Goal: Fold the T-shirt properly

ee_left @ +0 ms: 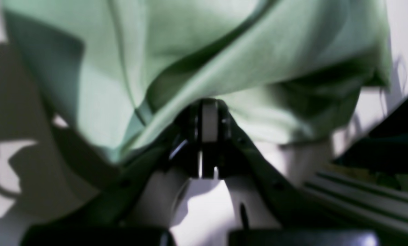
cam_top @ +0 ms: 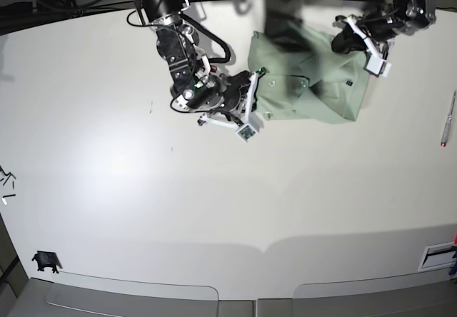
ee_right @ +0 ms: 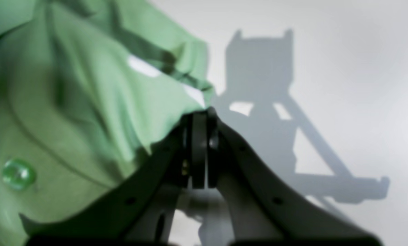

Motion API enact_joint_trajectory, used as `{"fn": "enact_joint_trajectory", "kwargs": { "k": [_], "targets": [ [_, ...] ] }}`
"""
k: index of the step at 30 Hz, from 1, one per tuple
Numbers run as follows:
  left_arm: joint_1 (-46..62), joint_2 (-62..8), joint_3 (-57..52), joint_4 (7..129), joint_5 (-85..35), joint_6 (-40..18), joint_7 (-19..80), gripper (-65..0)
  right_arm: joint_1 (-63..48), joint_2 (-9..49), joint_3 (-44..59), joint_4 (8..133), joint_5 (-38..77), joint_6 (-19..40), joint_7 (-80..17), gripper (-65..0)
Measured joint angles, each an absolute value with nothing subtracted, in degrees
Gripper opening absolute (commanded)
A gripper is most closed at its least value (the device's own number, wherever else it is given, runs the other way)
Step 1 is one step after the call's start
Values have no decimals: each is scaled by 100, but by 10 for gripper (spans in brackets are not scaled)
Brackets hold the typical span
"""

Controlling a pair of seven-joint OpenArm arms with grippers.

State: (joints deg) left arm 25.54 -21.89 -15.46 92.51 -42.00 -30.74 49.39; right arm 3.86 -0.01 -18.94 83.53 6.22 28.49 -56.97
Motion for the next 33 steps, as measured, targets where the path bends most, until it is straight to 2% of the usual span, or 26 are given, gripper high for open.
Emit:
{"fn": "enact_joint_trajectory", "kwargs": {
  "k": [6,11,15,20,26,29,33],
  "targets": [
    [1946,-2189,-1544,8984,-4010,-3046,4901,-650,-1,-1,-1876,8392,1264,2853,-5813,-650],
    [1479,-2189,-1540,8785,-3046,-3000,4165,-650,-301,-3,-1885,8401,2268,3020,-5990,-650],
    [1278,-2191,-1540,8735,-2598,-2683,3806,-650,-545,-82,-1898,8407,2827,3262,-6381,-650],
    [1057,-2257,-1538,8735,-2521,-2611,3854,-650,-589,-141,-1929,8766,2764,3242,-6692,-650],
    [998,-2836,-1590,9008,-3030,-2228,3907,-650,-587,-99,-1903,10090,2679,3245,-6724,-650],
    [998,-2974,-1898,9380,-3068,-2233,4001,-650,-574,-145,-1907,10595,2711,3260,-6243,-650],
    [996,-3035,-2469,9631,-3096,-2235,4064,-650,-578,-447,-1894,10685,2694,3256,-5789,-650]
  ]
}}
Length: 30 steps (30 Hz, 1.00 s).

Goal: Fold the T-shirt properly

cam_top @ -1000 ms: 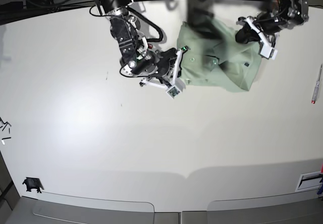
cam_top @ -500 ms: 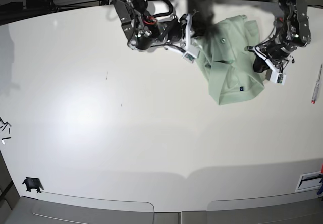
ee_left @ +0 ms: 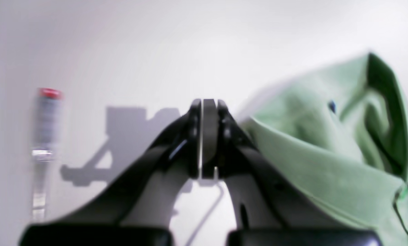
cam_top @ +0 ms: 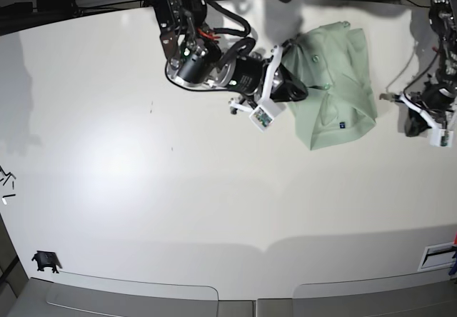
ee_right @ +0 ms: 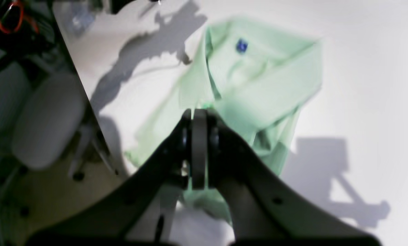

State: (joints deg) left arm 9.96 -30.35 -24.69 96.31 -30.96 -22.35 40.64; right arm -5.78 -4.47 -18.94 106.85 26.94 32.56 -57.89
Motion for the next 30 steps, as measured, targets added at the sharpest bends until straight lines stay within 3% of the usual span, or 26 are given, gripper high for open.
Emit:
{"fn": "enact_joint_trajectory", "kwargs": {
  "k": [3,10,15,21,24,30],
  "targets": [
    [1015,-3035,-2775,9640,-3103,-2228,4071,-650,-580,-864,-2027,10687,2078,3282,-5439,-650],
    [1225,-3015,-2884,9640,-3111,-2250,4049,-650,-373,-812,-3186,10274,408,3020,-4488,-650],
    [1282,-3039,-2891,9638,-3103,-2228,4049,-650,56,-851,-3699,9026,-115,2613,-4049,-650],
    [1284,-3024,-2888,9638,-3105,-2244,4069,-650,578,-827,-3854,7227,38,2589,-3505,-650],
    [1284,-3015,-2888,9638,-3103,-2231,4071,-650,746,-891,-3789,6702,38,2591,-3511,-650],
    [1304,-3015,-2888,9638,-3105,-2248,4071,-650,666,-941,-3179,6858,99,2543,-4556,-650]
  ]
}}
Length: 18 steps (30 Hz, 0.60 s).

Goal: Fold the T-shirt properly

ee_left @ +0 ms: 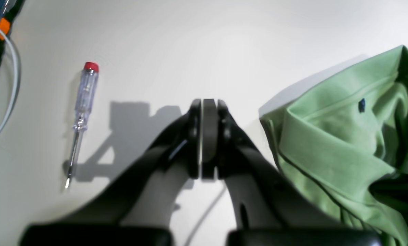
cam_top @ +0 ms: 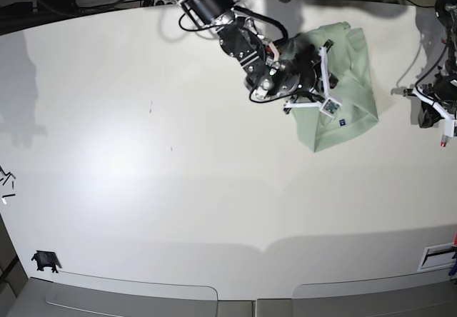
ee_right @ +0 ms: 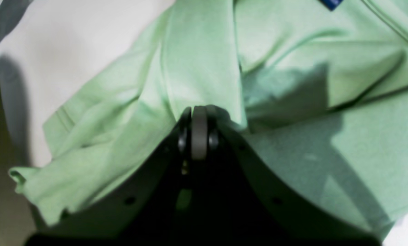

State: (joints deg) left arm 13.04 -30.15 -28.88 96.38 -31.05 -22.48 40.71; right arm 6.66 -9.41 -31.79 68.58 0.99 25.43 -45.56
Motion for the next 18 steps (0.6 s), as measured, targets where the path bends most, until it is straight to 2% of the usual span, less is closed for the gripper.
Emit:
{"fn": "enact_joint_trajectory", "kwargs": {
  "k": [6,18],
  "targets": [
    [1540,-3015,-2888,9638,-3100,-2252,4058,-650,464,-740,-2373,7395,165,2624,-4950,-650],
    [1761,-3015,-2888,9638,-3105,-2246,4027,-650,298,764,-416,7603,814,2867,-4755,-650]
  ]
}}
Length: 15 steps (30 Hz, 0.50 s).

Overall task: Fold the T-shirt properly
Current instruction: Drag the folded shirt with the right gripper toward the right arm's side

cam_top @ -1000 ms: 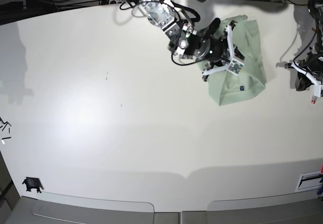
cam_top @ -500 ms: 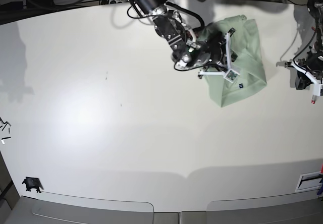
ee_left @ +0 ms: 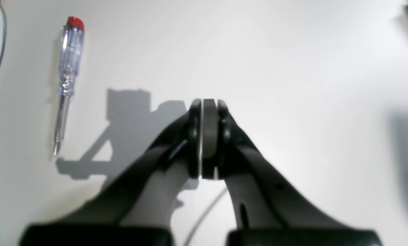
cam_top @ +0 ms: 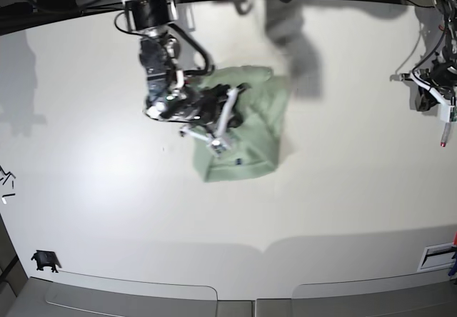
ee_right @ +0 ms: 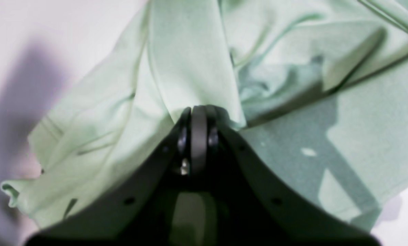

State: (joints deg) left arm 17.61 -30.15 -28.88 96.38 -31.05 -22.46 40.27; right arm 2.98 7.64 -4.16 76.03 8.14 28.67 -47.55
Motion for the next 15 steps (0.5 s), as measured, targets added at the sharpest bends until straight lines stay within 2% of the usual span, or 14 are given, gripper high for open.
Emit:
{"fn": "enact_joint_trajectory", "kwargs": {
  "k": [8,15],
  "targets": [
    [1761,-3015,-2888,9638,-3105,-2246,4038,-650,-357,1896,773,7662,1653,3223,-4536,-650],
    [1761,-3002,-2888,9638,-3105,-2244,4032,-650,-832,2849,1592,7638,1747,3367,-4604,-650]
  ]
}}
